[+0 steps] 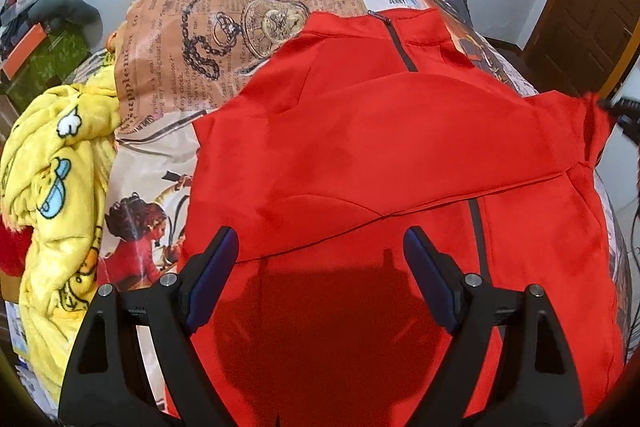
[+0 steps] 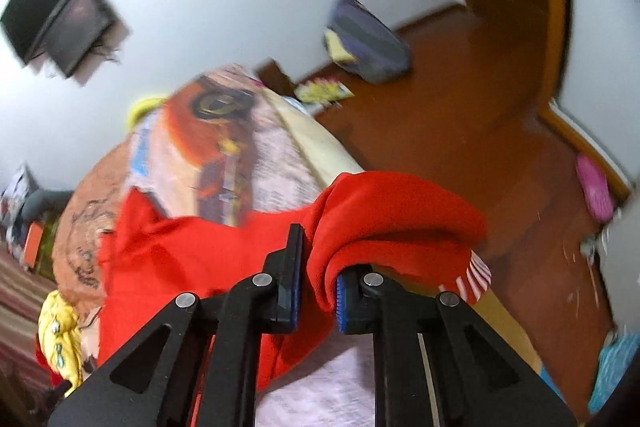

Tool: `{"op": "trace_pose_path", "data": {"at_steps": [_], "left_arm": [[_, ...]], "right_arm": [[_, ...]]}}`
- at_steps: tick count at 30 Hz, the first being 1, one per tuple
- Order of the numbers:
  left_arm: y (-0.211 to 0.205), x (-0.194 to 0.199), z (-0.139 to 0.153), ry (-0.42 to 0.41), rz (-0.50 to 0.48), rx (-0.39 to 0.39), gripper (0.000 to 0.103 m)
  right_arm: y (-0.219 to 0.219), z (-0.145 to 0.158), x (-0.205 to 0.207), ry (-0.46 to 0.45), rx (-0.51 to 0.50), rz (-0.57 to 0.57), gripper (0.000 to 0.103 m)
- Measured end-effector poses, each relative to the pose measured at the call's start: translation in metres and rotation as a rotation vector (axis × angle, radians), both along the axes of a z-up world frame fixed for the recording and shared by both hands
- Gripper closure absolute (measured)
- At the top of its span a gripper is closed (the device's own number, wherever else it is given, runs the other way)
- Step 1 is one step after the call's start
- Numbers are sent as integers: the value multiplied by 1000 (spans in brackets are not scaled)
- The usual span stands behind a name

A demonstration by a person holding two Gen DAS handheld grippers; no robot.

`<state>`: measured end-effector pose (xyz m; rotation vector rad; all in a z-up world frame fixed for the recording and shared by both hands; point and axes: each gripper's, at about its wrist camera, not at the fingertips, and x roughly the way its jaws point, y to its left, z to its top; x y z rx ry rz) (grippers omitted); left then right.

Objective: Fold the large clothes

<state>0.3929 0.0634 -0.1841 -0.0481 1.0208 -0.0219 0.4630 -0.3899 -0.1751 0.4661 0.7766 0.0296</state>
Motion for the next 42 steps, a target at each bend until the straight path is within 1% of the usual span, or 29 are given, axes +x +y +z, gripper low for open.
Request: {"op": "trace_pose_path", "data": {"at_steps": [3,6,8,10,14,17,18,21,23,26,27,29,30,31,32,33,34,36,39,42], "left_arm": [[0,-3,4,-9,-3,-3,19],[-3,-7,7,-16,-11,-2,19],[-4,-9,8,-20,-18,1,19],[-6,-11,10,-24,-27,9,19],[-9,-16,12,-27,-40,12,19],[-11,-18,11,-20,-52,6,19],[-12,-19,11,-16,-57,8,19],[-17,-19,11,-11,-73,15,19],[-21,-18,12,-8,-87,15,19],[-34,-11,16,-9,-110,17,19],[-38,-9,18,-12,-119,18,19],[-51,-2,26,-23,-144,12,19],[-58,2,31,-32,-157,10,19],[-65,4,36,-42,-170,9,19],[-72,6,40,-53,-180,9,19],[-79,8,45,-67,-191,6,19],[-85,8,48,-77,-201,0,19],[-96,8,52,-94,-220,-13,19],[-107,8,50,-94,-238,-9,19],[-108,8,44,-84,-236,0,19]], "right_arm": [[22,31,-6,-74,-6,62,92],[50,53,-14,-130,-12,143,92],[71,60,-19,-152,-20,211,92],[95,60,-22,-159,-32,290,92],[137,40,-21,-111,-80,421,92],[162,11,-19,-17,-96,496,92],[168,-3,-17,25,-100,513,92],[177,-30,-20,108,-114,531,92],[178,-39,-26,131,-118,536,92],[177,-44,-33,177,-126,544,84],[175,-43,-35,186,-120,550,79],[171,-37,-41,174,-102,565,67],[166,-32,-46,161,-97,569,59],[161,-27,-50,147,-94,567,55],[157,-25,-52,136,-89,565,54],[149,-19,-55,124,-86,552,48],[142,-16,-56,114,-88,527,42],[124,-9,-56,87,-84,465,37],[93,-5,-47,79,-59,365,35],[58,-15,-32,118,-16,242,35]]}}
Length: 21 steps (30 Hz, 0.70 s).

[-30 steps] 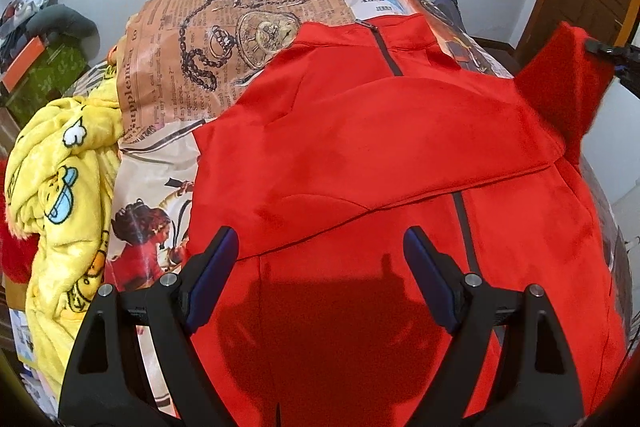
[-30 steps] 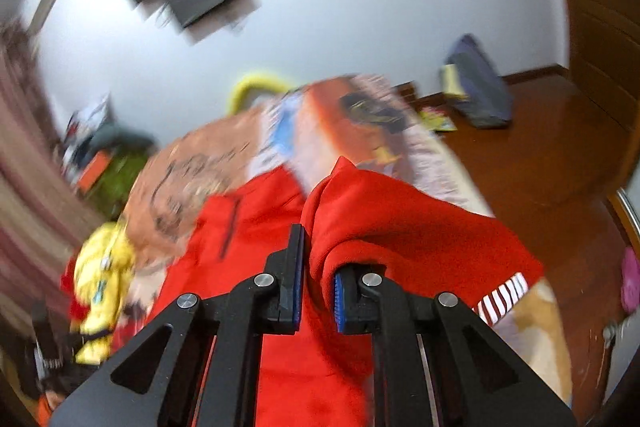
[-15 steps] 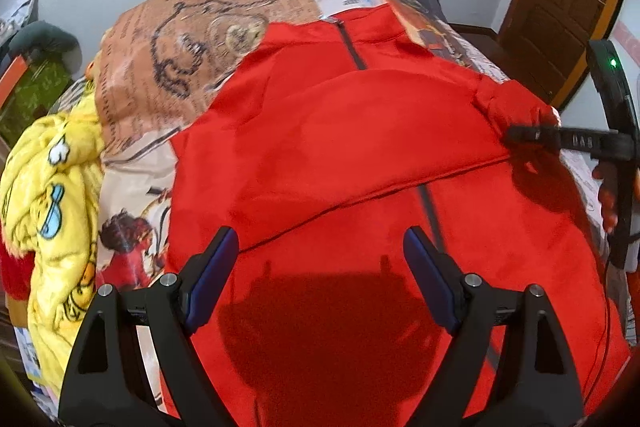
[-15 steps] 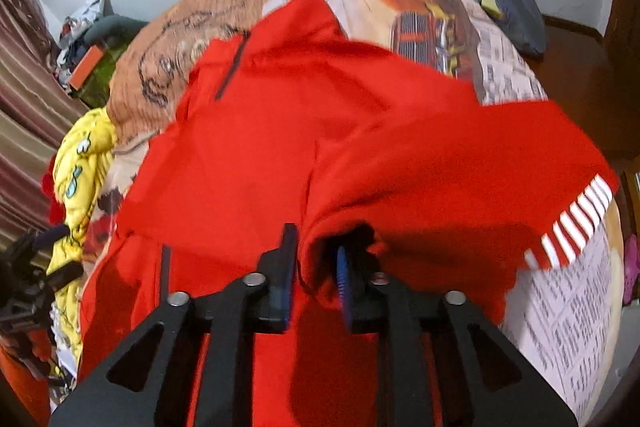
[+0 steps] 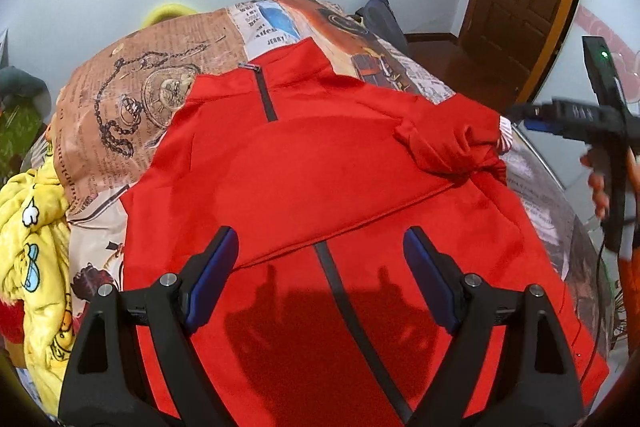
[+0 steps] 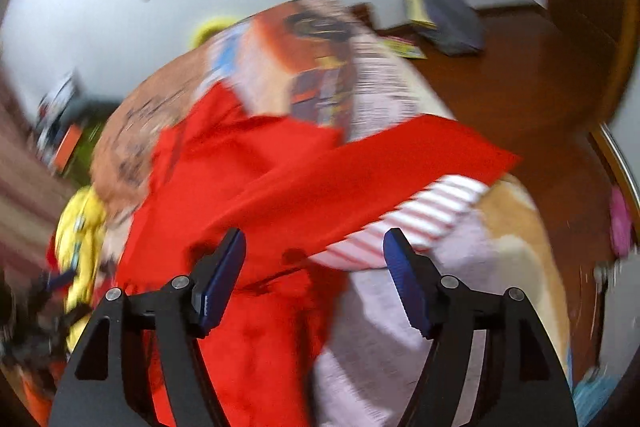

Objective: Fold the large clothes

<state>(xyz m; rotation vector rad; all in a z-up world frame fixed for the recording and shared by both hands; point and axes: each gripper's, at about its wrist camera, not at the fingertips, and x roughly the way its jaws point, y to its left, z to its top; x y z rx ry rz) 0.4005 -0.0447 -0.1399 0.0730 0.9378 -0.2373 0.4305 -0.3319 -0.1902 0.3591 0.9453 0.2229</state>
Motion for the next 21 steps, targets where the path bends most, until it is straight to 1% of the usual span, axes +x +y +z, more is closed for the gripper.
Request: {"op": "trace_pose_path", "data": {"at_steps": [2,4,7,9,11,12,13,14,15,17,19,21], "left_arm": [[4,0,-5,12,10,-4,19],[11,0,-9,25,24,-11,19],[23,-2,-17,42,49,-13,19],[31,-3,-22,52,68,-10,19],[40,-4,-28,66,87,-10,19],[45,-5,-31,74,99,-11,19],[49,-6,-34,81,110,-11,19],[53,-7,-36,86,120,-13,19],[58,-8,-38,88,130,-14,19],[66,-12,-39,84,149,-13,19],[73,-14,-39,76,160,-9,19],[80,-16,-39,74,174,-8,19]], "right_arm": [[-16,-11,11,43,19,-72,35],[-34,-31,25,101,68,-140,35],[-46,-54,41,170,121,-194,35],[-47,-61,49,153,141,-220,36],[-43,-60,53,128,123,-225,48],[-39,-60,57,125,109,-222,60],[-36,-61,60,125,95,-222,75],[-34,-61,62,124,84,-220,82],[-30,-61,65,119,84,-205,94],[-27,-54,64,102,95,-176,95],[-14,-36,60,43,62,-141,96],[4,-11,56,-26,19,-87,97]]}}
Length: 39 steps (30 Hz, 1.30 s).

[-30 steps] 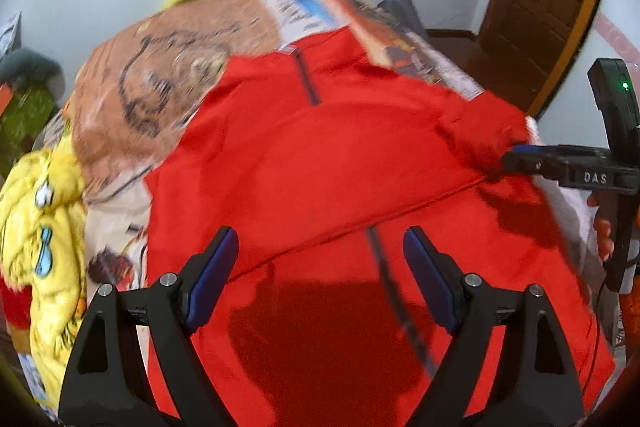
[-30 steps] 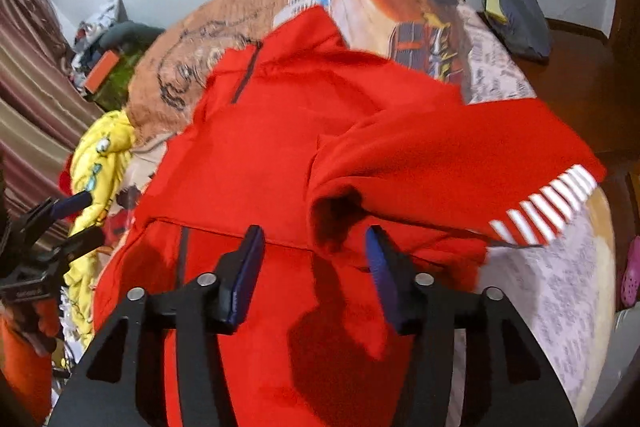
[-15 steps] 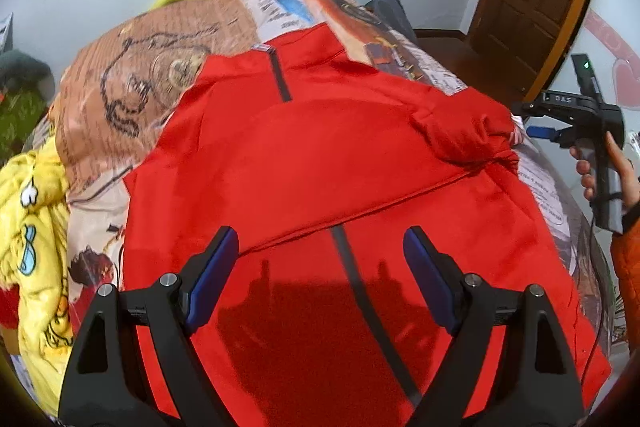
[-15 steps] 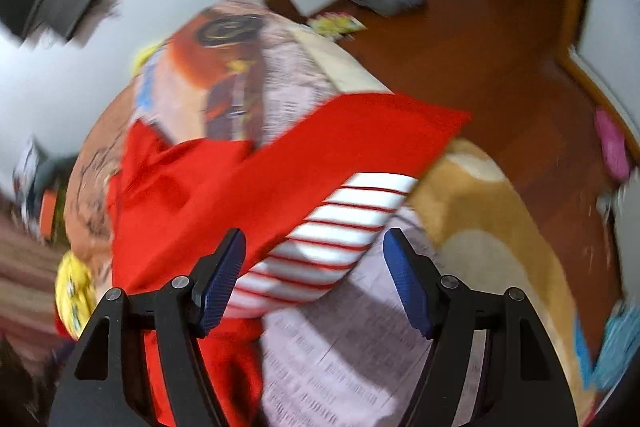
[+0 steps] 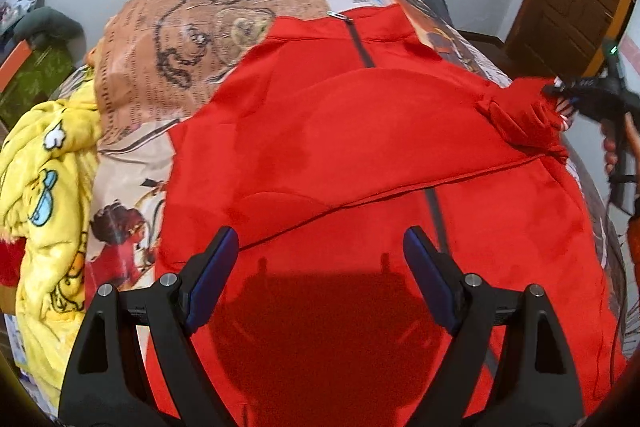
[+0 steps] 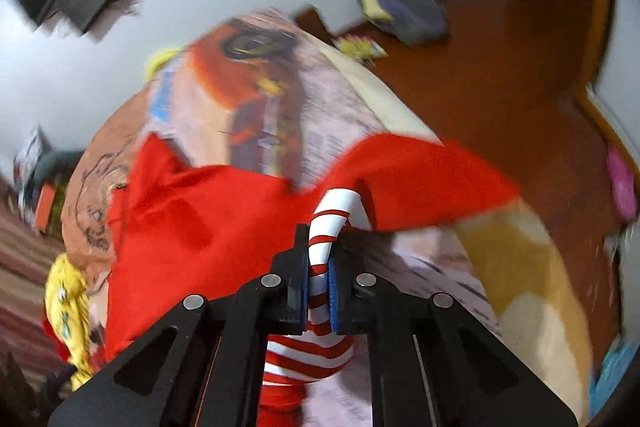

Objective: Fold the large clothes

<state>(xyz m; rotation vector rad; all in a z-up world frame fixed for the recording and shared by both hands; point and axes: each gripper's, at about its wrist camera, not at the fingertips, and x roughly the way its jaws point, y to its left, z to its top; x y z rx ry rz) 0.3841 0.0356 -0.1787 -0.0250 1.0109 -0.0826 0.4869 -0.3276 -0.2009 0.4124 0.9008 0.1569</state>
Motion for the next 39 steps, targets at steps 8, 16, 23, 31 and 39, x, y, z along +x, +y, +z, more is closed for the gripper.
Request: {"op": "trace_pose_path", "data": {"at_steps": [8,16,23,31,39], "left_arm": [[25,-9,4,-17,50,-40,19],[46,-22,9,-39,79,-55,19],[68,-33,7,-29,109,-94,19],[68,-21,-3,-1,93,-133,19],[56,54,-3,17,51,-197,19]], "right_arm": [[81,97,-28,-215,-17,243,97],[174,123,-53,-258,16,477,97],[239,54,-44,-61,-31,633,96],[229,3,-30,158,-144,577,54],[157,41,-58,11,-144,499,45]]}}
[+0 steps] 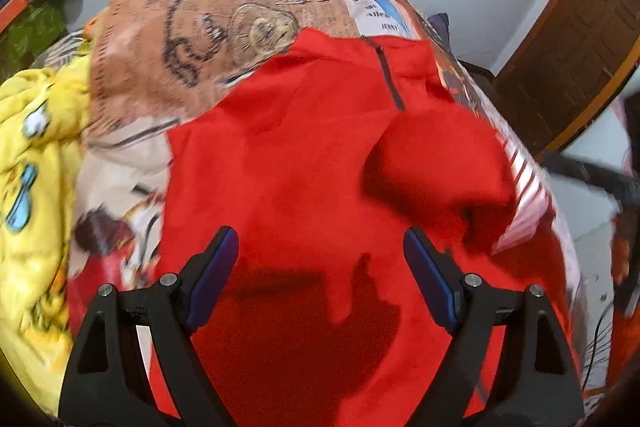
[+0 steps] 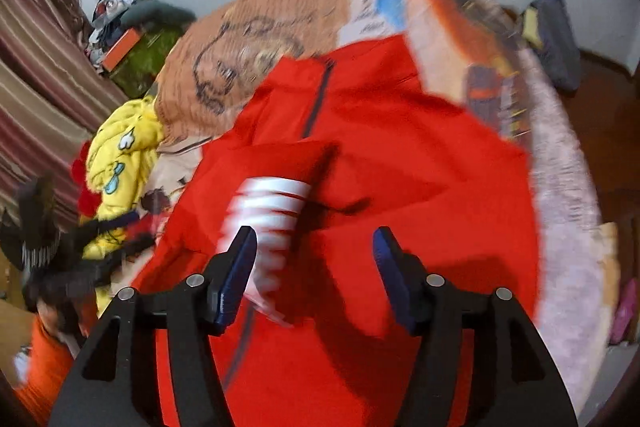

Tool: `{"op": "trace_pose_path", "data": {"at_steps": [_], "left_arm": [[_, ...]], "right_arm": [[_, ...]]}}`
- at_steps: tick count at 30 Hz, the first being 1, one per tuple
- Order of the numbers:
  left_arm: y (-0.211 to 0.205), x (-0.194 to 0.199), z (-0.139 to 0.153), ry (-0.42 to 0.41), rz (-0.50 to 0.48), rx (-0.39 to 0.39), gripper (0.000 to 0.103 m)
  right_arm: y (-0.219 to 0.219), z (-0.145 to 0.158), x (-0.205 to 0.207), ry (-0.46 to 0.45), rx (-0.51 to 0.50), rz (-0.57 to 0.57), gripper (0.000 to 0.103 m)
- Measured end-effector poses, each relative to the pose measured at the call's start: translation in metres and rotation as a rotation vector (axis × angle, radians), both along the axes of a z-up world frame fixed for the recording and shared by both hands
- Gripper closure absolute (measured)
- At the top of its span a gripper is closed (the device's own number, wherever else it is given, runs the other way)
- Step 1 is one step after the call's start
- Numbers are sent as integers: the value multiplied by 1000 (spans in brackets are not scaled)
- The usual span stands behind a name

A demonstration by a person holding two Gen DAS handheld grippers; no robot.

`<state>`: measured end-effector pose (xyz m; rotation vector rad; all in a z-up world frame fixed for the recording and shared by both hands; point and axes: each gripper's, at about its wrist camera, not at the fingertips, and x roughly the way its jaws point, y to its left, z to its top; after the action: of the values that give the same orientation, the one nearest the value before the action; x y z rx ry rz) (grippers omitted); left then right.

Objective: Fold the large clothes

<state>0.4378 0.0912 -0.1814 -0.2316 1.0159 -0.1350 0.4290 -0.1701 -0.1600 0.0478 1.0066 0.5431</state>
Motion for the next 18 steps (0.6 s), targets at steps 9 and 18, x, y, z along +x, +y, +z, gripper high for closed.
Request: {"op": "trace_pose_path", "data": {"at_steps": [9,18], "left_arm": [[-23,98,-39,136,-37,-170,19],[-61,95,-49,153,-123,-234,86]], "right_arm": [[-70,-10,-19,-62,-38,-173,35],[-91,-40,-17,-28,-94,-207,35]]}}
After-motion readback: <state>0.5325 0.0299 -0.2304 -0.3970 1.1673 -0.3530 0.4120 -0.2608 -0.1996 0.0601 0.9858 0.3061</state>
